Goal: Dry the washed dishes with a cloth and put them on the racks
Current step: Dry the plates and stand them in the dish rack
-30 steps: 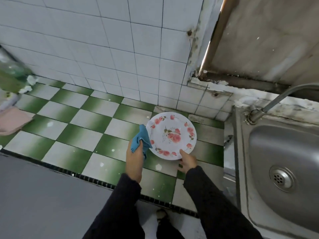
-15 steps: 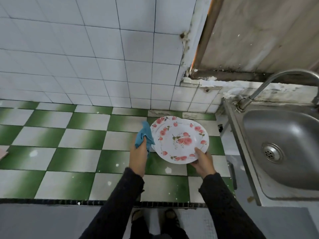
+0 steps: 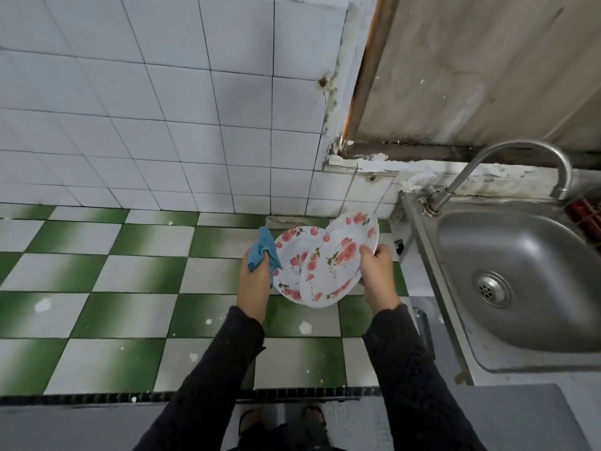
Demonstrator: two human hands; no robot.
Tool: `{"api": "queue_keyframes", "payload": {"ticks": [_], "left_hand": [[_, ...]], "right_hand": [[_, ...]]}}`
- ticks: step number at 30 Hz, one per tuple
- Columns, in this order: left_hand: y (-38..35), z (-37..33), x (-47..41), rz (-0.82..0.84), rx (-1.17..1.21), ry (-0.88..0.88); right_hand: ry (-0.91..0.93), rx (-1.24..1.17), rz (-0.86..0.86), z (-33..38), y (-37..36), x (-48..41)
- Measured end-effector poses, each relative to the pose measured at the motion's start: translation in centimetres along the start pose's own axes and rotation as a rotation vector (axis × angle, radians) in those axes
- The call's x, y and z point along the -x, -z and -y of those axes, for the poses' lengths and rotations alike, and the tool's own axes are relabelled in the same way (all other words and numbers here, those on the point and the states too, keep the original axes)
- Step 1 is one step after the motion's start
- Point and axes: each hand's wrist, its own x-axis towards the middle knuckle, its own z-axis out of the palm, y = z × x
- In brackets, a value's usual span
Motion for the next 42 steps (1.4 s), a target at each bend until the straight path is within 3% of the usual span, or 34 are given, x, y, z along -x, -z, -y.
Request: {"api": "queue_keyframes", "payload": {"ticks": [5, 8, 11, 13, 15, 17, 20, 23, 27, 31, 34, 37, 42], "left_hand": [[-0.7, 0.6, -0.3, -0.033, 0.021, -0.002], [-1.7, 0.6, -0.1, -0.015, -0.001, -0.057], [-2.4, 1.1, 0.3, 0.132, -0.054, -0.118], [-2.6, 2.5, -0.1, 0.195, -0.415, -0.192], [-3.1, 4.5, -0.3, 0.222, -0.961, -0.278], [-4.7, 4.9, 0.0, 0.344, -1.139, -0.320], [-7.2, 4.3, -1.0, 0.479, -1.115, -0.418], [-6.8, 2.3, -4.3, 0.430, -1.194, -0.478], [-2.9, 0.4, -7.2, 0.318, -1.276, -0.422], [-3.4, 1.6, -4.1, 0.406, -1.152, -0.322], [-7.4, 1.4, -1.3, 0.470, -1.043, -0.456], [-7.9, -1.0, -4.6, 0.420, -1.102, -0.540], [-3.2, -2.2, -8.8, 0.269, -1.147, -0.370]], "right_hand": [[0.138, -0.088, 0.006, 1.7, -0.2, 1.0], [0.060, -0.327, 0.103, 2.3, 0.0, 1.6], [-0.083, -0.538, 0.172, 2.0, -0.1, 2.0], [-0.143, -0.639, 0.217, 1.4, -0.2, 2.3], [-0.173, -0.718, 0.258, 1.1, -0.6, 2.5], [-0.184, -0.750, 0.309, 1.1, -1.1, 2.6], [-0.223, -0.785, 0.347, 1.2, -1.6, 2.3], [-0.251, -0.828, 0.400, 1.5, -1.4, 1.9], [-0.179, -0.811, 0.400, 2.7, -0.2, 1.2], [-0.132, -0.752, 0.421, 3.7, -0.9, 1.1], [-0.162, -0.734, 0.455, 3.1, -2.5, 1.6], [-0.159, -0.767, 0.488, 2.7, -2.5, 2.0], [-0.123, -0.741, 0.518, 3.9, -1.6, 2.0]]}}
